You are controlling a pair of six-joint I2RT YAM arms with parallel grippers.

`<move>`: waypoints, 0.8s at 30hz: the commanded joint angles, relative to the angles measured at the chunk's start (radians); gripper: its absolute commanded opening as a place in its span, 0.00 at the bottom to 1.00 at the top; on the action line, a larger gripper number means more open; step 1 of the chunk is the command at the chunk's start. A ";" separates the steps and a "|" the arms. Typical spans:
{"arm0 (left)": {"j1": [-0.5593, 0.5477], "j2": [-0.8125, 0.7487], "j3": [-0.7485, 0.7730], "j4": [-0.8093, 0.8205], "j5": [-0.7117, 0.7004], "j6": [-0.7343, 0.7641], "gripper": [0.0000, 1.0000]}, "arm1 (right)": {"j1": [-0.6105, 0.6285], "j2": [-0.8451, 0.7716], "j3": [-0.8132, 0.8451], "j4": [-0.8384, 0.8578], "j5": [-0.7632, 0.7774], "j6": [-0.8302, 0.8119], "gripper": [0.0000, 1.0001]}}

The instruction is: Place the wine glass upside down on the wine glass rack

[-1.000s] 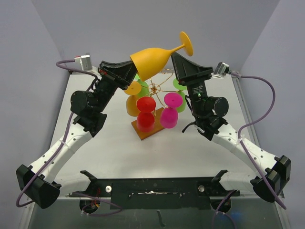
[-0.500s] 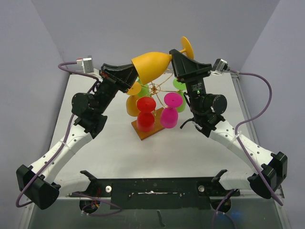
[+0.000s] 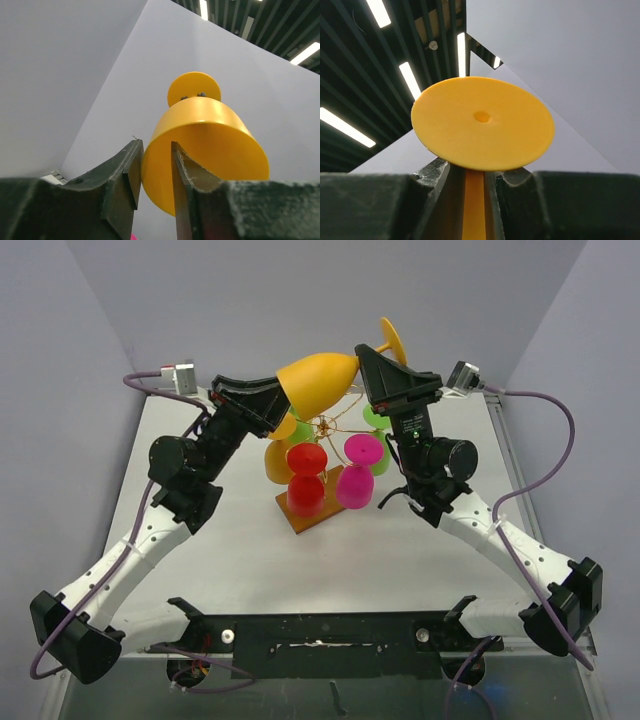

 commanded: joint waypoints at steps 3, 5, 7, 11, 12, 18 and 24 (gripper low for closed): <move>-0.004 -0.071 0.050 -0.117 -0.040 0.072 0.38 | -0.008 -0.091 0.027 0.028 -0.025 -0.293 0.00; -0.004 -0.088 0.055 -0.167 -0.071 0.093 0.43 | -0.009 -0.123 0.027 -0.025 -0.038 -0.393 0.00; -0.002 -0.100 0.065 -0.212 -0.088 0.109 0.49 | -0.009 -0.157 0.025 -0.082 -0.062 -0.507 0.00; -0.002 -0.095 0.128 -0.317 -0.075 0.118 0.51 | -0.009 -0.229 0.038 -0.270 -0.119 -0.773 0.00; -0.003 -0.082 0.157 -0.345 -0.054 0.118 0.51 | -0.009 -0.254 0.038 -0.321 -0.104 -0.848 0.00; -0.008 0.033 0.282 -0.370 0.098 0.044 0.51 | -0.010 -0.351 0.048 -0.545 0.015 -1.172 0.00; -0.031 0.145 0.375 -0.311 0.198 -0.072 0.51 | -0.011 -0.408 0.044 -0.693 0.050 -1.404 0.00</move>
